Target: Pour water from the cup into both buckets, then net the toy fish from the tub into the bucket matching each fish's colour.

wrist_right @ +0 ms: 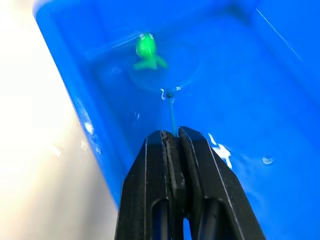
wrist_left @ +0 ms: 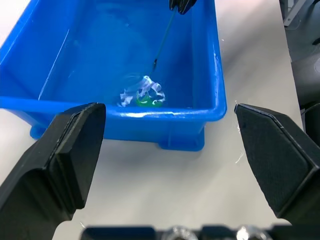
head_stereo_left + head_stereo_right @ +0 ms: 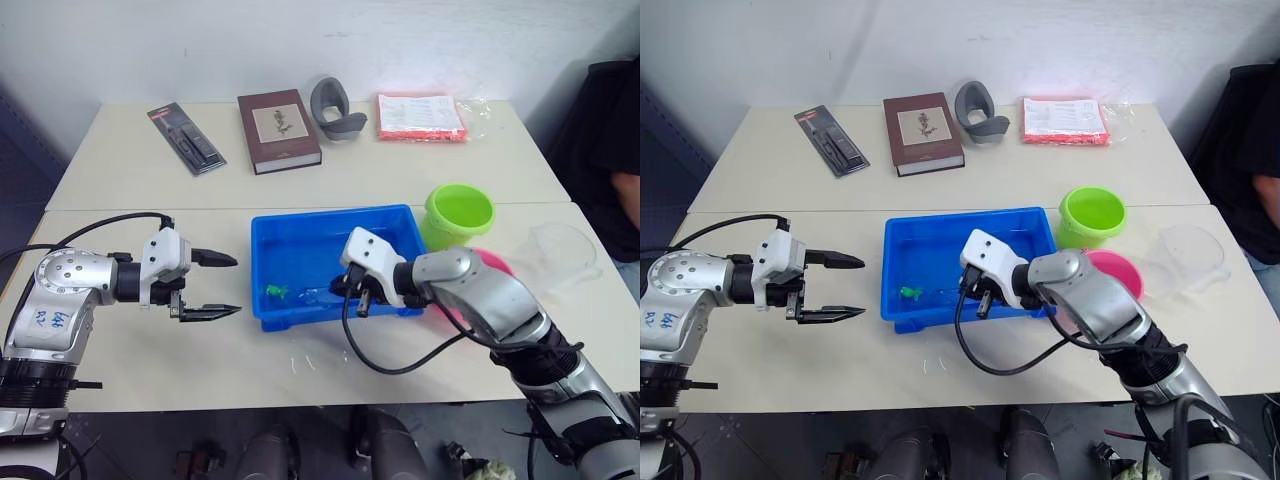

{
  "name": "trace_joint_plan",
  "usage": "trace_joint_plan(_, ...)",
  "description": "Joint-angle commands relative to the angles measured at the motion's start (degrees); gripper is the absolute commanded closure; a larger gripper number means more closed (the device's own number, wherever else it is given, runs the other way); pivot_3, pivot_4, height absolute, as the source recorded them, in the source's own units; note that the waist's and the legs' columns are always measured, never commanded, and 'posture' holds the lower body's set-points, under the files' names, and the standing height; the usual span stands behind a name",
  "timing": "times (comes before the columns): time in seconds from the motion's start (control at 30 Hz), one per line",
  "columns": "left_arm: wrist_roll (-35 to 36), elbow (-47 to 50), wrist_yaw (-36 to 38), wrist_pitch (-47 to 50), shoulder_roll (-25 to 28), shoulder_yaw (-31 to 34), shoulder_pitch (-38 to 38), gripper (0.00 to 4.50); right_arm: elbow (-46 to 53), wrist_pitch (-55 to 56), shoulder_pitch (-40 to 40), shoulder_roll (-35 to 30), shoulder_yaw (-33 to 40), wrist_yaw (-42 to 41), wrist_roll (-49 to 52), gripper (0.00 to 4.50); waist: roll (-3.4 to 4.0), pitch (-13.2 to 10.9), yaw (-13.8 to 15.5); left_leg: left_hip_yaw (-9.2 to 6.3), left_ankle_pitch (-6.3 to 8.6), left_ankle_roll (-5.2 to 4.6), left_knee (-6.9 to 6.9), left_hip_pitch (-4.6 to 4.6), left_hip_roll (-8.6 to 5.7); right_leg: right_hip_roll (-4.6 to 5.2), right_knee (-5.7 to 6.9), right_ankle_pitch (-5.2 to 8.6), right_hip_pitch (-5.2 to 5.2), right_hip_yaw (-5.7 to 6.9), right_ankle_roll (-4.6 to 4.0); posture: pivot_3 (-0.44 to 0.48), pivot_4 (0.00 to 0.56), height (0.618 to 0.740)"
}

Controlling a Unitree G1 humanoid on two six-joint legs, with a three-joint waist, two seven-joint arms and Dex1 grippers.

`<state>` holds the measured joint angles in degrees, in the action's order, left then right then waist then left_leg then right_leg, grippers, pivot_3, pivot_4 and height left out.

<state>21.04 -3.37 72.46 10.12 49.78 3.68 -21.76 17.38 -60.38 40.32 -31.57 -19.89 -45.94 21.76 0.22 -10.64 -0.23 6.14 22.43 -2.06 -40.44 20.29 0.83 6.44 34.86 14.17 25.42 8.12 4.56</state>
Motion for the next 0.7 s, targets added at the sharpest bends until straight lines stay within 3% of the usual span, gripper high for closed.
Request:
trace_joint_plan(0.03,-0.41,-0.92,-0.44,-0.59,-0.45,0.18,-0.87,0.06,2.72,-4.78,2.04,0.57,6.81,-1.58,6.32,4.5,0.0,0.0,-0.01,0.0,0.0,0.0,0.0,0.0,0.0,0.0,0.0,0.0,0.0,0.0,0.0,0.0,0.15,0.74)
trace_joint_plan(0.17,-0.31,-1.75,-0.73,-0.97,-1.47,0.03,-1.56,0.06,4.52,-9.65,1.43,-0.87,12.19,-1.87,11.0,4.5,0.0,0.0,-0.03,0.0,0.0,0.0,0.0,0.0,0.01,-0.02,0.0,0.0,0.01,0.0,0.0,0.0,0.15,0.74)
trace_joint_plan(0.33,0.93,-2.03,-0.98,-1.52,-4.35,0.4,-1.68,0.06,9.17,-11.29,-4.82,-4.46,19.04,-0.13,14.17,4.5,-0.02,0.01,0.38,0.0,0.0,0.0,0.0,0.02,-0.04,0.02,-0.01,0.0,0.01,0.0,0.0,0.0,0.15,0.74)
trace_joint_plan(0.53,2.9,-0.35,-2.09,0.09,-9.23,-0.22,-3.48,0.06,16.83,-7.45,-16.75,-7.15,30.57,2.17,16.49,4.5,-0.05,0.02,0.75,-0.05,-0.01,-0.02,-0.12,0.07,-0.11,0.05,0.04,-0.03,0.0,-0.03,0.04,0.0,0.15,0.74)
trace_joint_plan(0.7,4.41,-1.18,-3.97,1.89,-13.89,-0.79,-6.58,0.06,22.77,2.94,-27.5,-7.48,40.46,3.62,14.31,4.5,-0.05,0.03,0.93,0.01,-0.01,-0.02,-0.14,0.02,-0.1,0.01,0.13,-0.03,0.0,-0.13,0.04,0.0,0.15,0.74)
